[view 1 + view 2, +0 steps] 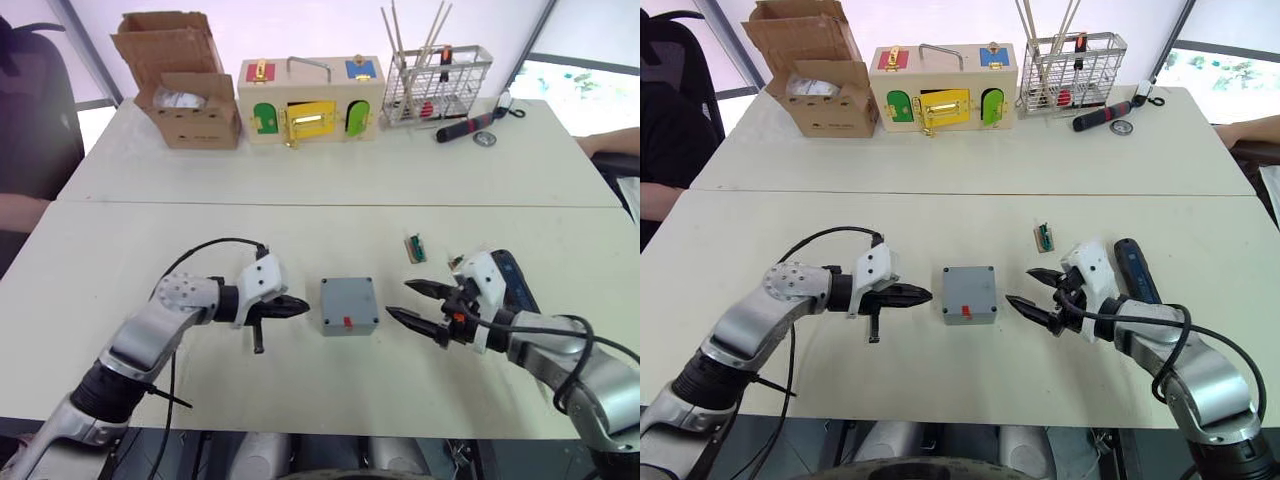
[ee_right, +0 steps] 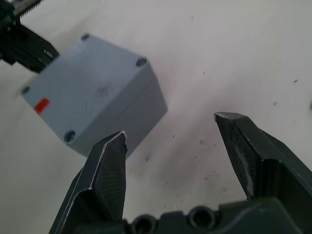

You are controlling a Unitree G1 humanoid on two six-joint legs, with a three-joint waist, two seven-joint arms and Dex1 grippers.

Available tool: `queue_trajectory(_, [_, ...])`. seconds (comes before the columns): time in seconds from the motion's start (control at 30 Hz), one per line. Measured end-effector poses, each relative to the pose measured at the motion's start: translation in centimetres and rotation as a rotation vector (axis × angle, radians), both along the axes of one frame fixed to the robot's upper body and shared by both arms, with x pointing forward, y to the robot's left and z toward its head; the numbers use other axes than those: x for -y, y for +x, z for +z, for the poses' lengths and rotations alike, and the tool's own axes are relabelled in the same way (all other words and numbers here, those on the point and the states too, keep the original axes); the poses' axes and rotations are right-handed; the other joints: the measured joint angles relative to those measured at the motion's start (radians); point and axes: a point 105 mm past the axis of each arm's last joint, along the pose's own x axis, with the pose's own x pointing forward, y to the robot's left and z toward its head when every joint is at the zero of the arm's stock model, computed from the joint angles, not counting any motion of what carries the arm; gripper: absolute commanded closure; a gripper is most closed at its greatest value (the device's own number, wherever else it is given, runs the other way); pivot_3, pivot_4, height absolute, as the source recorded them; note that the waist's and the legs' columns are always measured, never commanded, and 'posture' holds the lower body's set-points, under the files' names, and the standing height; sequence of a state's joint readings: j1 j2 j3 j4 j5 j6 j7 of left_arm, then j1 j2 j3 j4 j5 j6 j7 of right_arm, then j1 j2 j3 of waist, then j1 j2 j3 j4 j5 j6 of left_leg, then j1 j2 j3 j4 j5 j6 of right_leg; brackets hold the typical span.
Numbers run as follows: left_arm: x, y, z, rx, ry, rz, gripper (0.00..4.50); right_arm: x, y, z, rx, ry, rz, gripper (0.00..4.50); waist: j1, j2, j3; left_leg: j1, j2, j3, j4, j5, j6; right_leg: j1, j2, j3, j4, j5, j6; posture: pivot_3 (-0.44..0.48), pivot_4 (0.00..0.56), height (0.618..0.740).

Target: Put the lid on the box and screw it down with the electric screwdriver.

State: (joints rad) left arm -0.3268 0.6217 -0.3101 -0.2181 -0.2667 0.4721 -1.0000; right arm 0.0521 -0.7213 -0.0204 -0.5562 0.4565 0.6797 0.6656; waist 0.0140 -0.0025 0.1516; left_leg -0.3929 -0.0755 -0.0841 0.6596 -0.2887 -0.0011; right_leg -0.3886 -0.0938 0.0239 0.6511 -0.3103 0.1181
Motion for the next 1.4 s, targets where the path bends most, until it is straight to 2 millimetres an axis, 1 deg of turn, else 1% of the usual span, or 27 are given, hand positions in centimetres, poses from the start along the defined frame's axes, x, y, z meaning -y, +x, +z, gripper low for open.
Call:
queue_trajectory(0.07, [0.6,0.3,-0.3,0.010,-0.001,-0.007,4.50,-0.2,0.1,-0.5,-0.003,-0.015,0.004,1.20,0.000,0.000,0.000,0.000,0.000,0.000,0.001,0.000,0.000,0.000,0.000,0.000,0.000,0.000,0.000,0.000,0.150,0.740])
queue_trajectory(0.17, [1.2,0.9,-0.4,0.031,-0.007,-0.012,4.50,-0.3,0.1,-0.7,0.002,-0.020,0.010,1.20,-0.001,0.000,0.000,0.000,0.000,0.000,0.001,0.000,0.000,0.000,0.000,0.000,0.000,0.000,0.000,0.000,0.150,0.740])
queue_trajectory(0.3, [1.4,1.4,-0.2,0.054,-0.007,-0.021,4.50,-0.6,0.0,-0.8,0.001,-0.011,0.018,1.20,-0.001,0.000,0.000,0.000,0.000,0.000,0.001,0.000,0.000,0.000,0.000,0.000,0.000,0.000,0.000,0.000,0.150,0.740])
queue_trajectory(0.43, [1.3,1.4,-0.4,0.047,-0.006,-0.027,4.50,-0.6,0.0,-0.8,0.003,-0.014,0.017,1.20,-0.001,0.000,0.000,0.000,0.000,0.000,0.001,0.000,0.000,0.000,0.000,0.000,0.000,0.000,0.000,0.000,0.150,0.740])
queue_trajectory(0.47, [1.3,1.3,-0.4,0.043,-0.005,-0.034,4.50,-0.5,0.0,-0.8,0.006,-0.020,0.015,1.20,-0.001,0.000,0.000,0.000,0.000,0.000,0.001,0.000,0.000,0.000,0.000,0.000,0.000,0.000,0.000,0.000,0.150,0.740])
queue_trajectory(0.53, [1.0,0.9,-0.2,0.033,0.001,-0.052,4.50,0.4,0.2,-0.3,0.017,-0.040,-0.002,1.20,-0.002,0.000,0.000,0.000,0.000,0.000,0.001,0.000,0.000,0.000,0.000,0.000,0.000,0.000,0.000,0.000,0.150,0.740])
queue_trajectory(0.6, [0.3,0.6,0.4,0.023,0.008,-0.059,4.50,2.4,0.9,1.5,0.043,-0.063,-0.052,1.20,-0.001,0.000,0.000,0.000,0.000,0.000,0.001,0.000,0.000,0.000,0.000,0.000,0.000,0.000,0.000,0.000,0.150,0.740])
queue_trajectory(0.63, [-0.2,0.6,0.8,0.015,0.003,-0.052,4.50,3.3,1.4,2.9,0.058,-0.054,-0.076,1.20,-0.002,0.000,0.001,0.000,0.000,0.000,0.001,0.000,0.000,0.000,0.000,0.000,0.001,0.000,0.000,0.000,0.150,0.740])
queue_trajectory(0.7, [-1.2,0.9,2.5,0.018,-0.027,-0.026,4.50,5.8,2.7,7.3,0.130,-0.036,-0.157,1.20,-0.003,0.001,0.002,0.000,0.000,-0.001,0.001,0.000,0.000,0.000,0.000,0.000,0.001,0.000,0.000,0.000,0.150,0.740])
queue_trajectory(0.73, [-1.3,1.1,3.4,0.020,-0.052,-0.020,4.50,6.7,3.1,8.6,0.140,-0.033,-0.184,1.20,-0.003,0.001,0.002,0.000,0.001,-0.001,0.001,0.000,0.000,0.000,0.000,0.000,0.001,0.000,0.000,0.000,0.150,0.740])
queue_trajectory(0.77, [-1.1,1.3,5.0,0.027,-0.100,-0.022,4.50,8.2,3.6,10.5,0.134,-0.041,-0.235,1.20,0.000,0.001,0.002,-0.001,0.000,-0.001,0.001,0.000,0.000,0.000,0.000,-0.001,0.000,0.000,0.000,0.000,0.150,0.740])
queue_trajectory(0.8, [-0.8,1.3,6.6,0.050,-0.140,-0.034,4.50,9.4,3.9,11.9,0.135,-0.047,-0.281,1.20,0.003,0.001,0.002,-0.002,0.000,-0.001,0.001,0.000,0.001,0.000,-0.001,-0.002,0.000,0.000,0.000,0.000,0.150,0.740])
queue_trajectory(0.83, [-0.4,1.2,8.1,0.069,-0.181,-0.052,4.50,10.5,4.0,12.7,0.121,-0.067,-0.323,1.20,0.005,0.001,0.002,-0.002,0.000,-0.002,0.002,-0.001,0.001,0.001,-0.001,-0.003,-0.001,0.000,0.000,0.000,0.150,0.740])
queue_trajectory(0.87, [0.3,0.8,9.8,0.087,-0.232,-0.088,4.50,12.0,4.0,12.9,0.080,-0.121,-0.367,1.20,0.007,0.001,0.002,-0.003,0.000,-0.001,0.002,-0.001,0.002,0.000,-0.002,-0.003,-0.002,0.000,0.000,0.000,0.150,0.740])
queue_trajectory(0.9, [0.9,0.2,10.7,0.095,-0.262,-0.125,4.50,13.1,4.0,12.6,0.032,-0.162,-0.400,1.20,0.004,0.001,0.002,-0.003,0.000,-0.001,0.002,-0.001,0.002,0.001,-0.002,-0.003,-0.003,0.000,0.000,0.000,0.150,0.740])
queue_trajectory(0.97, [1.9,-1.0,11.3,0.071,-0.302,-0.191,4.50,15.0,3.8,11.2,-0.101,-0.218,-0.460,1.20,-0.003,0.001,0.002,-0.004,-0.001,0.003,0.002,-0.001,0.001,-0.001,-0.003,-0.002,-0.003,0.000,0.000,0.000,0.150,0.740])
queue_trajectory(1.03, [2.6,-1.9,11.2,0.051,-0.300,-0.238,4.50,16.1,3.7,9.9,-0.239,-0.202,-0.490,0.78,-0.016,0.003,0.003,-0.006,0.000,0.005,0.002,0.001,-0.001,-0.004,-0.003,-0.001,-0.003,0.000,0.000,0.000,0.150,0.740])
queue_trajectory(1.07, [2.8,-2.2,11.0,0.049,-0.292,-0.257,4.50,16.3,3.5,9.8,-0.280,-0.197,-0.490,0.71,-0.020,0.005,0.003,-0.006,0.000,0.005,0.003,0.001,-0.001,-0.004,-0.003,-0.001,-0.002,0.000,0.000,0.000,0.150,0.740])
queue_trajectory(1.1, [3.1,-2.6,10.9,0.049,-0.284,-0.283,4.50,16.5,3.2,9.7,-0.336,-0.195,-0.486,0.53,-0.024,0.006,0.004,-0.006,0.000,0.005,0.003,0.000,0.000,-0.004,-0.003,-0.001,-0.002,0.000,0.000,0.000,0.150,0.740])
queue_trajectory(1.17, [3.6,-3.2,10.4,0.049,-0.271,-0.320,4.50,16.9,2.5,9.8,-0.417,-0.206,-0.478,0.04,-0.026,0.008,0.005,-0.006,0.000,0.005,0.003,-0.002,0.004,-0.005,-0.002,-0.001,-0.001,0.000,0.000,0.000,0.150,0.740])
queue_trajectory(1.27, [3.6,-3.6,9.6,0.054,-0.251,-0.321,4.50,17.1,1.9,9.4,-0.500,-0.201,-0.484,0.04,-0.027,0.008,0.005,-0.006,0.001,0.005,0.003,-0.002,0.004,-0.005,-0.002,-0.001,-0.002,0.000,0.000,0.000,0.150,0.740])
queue_trajectory(1.4, [3.9,-4.1,9.2,0.066,-0.246,-0.312,4.50,17.2,1.1,7.2,-0.647,-0.218,-0.487,0.04,-0.021,0.008,0.005,-0.008,0.000,0.005,0.004,-0.002,0.004,-0.006,-0.003,-0.001,-0.002,0.000,0.000,0.000,0.150,0.740])
